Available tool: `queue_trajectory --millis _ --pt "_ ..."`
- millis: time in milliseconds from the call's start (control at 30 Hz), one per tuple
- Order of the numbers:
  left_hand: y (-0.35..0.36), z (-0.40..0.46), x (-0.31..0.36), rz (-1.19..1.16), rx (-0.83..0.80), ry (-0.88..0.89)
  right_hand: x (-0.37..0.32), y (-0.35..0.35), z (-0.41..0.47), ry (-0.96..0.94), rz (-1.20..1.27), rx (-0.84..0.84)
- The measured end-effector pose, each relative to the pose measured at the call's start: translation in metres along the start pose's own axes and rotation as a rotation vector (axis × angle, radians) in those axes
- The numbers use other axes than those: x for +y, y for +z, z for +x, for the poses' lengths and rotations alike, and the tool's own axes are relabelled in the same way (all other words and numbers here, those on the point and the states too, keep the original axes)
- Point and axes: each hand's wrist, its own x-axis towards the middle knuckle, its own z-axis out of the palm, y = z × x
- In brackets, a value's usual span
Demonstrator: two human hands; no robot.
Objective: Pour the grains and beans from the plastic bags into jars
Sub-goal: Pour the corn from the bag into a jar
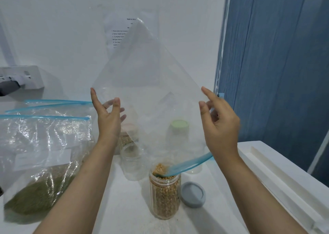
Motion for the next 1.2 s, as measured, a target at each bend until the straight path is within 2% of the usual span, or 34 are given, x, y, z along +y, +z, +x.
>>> queue_trajectory --millis 300,467,1200 --pt "0.004 -0.009 0.005 0.061 -0.020 0.012 0.007 -0.006 -0.003 0.042 0.038 0.032" --pt "0.012 -0.038 -0.011 0.045 -0.102 -0.089 0.010 -0.007 -0.010 0.045 0.042 0.034" --pt "0.033 -0.043 0.004 0.169 -0.162 0.085 0.025 -0.022 -0.025 0.125 0.012 0.045"
